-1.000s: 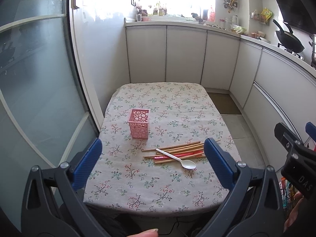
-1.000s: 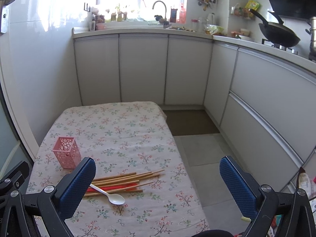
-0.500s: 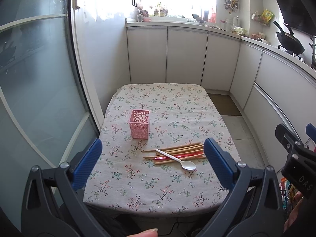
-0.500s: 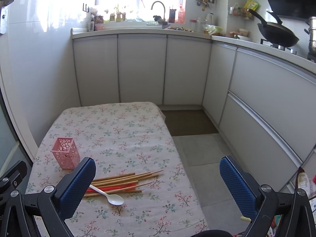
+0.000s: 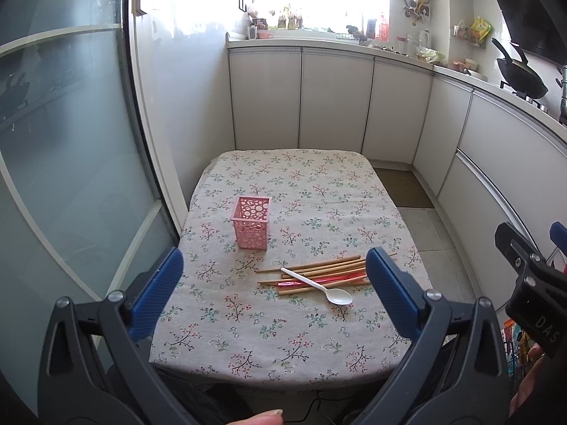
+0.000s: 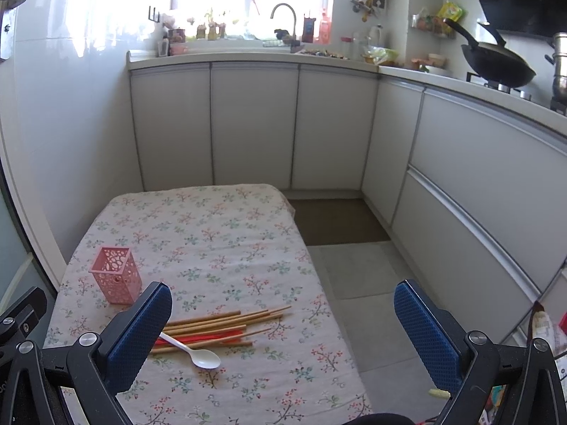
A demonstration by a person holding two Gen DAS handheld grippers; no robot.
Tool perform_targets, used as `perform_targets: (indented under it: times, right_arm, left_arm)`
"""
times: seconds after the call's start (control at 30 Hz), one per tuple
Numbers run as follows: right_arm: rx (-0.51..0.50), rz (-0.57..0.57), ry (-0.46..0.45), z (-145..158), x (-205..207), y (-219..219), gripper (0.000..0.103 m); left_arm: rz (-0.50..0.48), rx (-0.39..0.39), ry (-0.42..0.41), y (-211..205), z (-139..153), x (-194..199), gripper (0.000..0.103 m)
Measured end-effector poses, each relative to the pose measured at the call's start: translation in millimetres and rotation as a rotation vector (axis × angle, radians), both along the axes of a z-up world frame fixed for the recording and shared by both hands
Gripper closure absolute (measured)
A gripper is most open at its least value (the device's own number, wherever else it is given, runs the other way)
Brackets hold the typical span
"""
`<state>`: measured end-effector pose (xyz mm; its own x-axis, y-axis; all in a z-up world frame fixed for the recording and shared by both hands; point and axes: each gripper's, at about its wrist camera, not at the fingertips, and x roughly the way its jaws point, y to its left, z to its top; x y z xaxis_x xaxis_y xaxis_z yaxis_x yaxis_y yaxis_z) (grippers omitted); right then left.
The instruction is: Organize utensils
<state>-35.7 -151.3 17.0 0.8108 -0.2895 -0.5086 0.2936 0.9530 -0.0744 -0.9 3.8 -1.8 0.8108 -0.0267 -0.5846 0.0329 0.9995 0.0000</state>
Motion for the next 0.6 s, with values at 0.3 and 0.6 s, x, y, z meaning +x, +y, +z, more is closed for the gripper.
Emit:
perform_targets:
  times: [0.3, 0.6]
  right_arm:
    - [-0.002, -0.005, -0.006, -1.1, 0.2, -2.1, 0.000]
    - [0.005, -0.006, -0.007, -4.6, 11.0, -7.4, 0.000]
  left_arm:
    - [0.003, -0.005, 0.002, 1.2, -0.6, 2.0, 0.001]
    - [0.017, 0.011, 0.024, -3.3, -8.4, 19.1, 0.001]
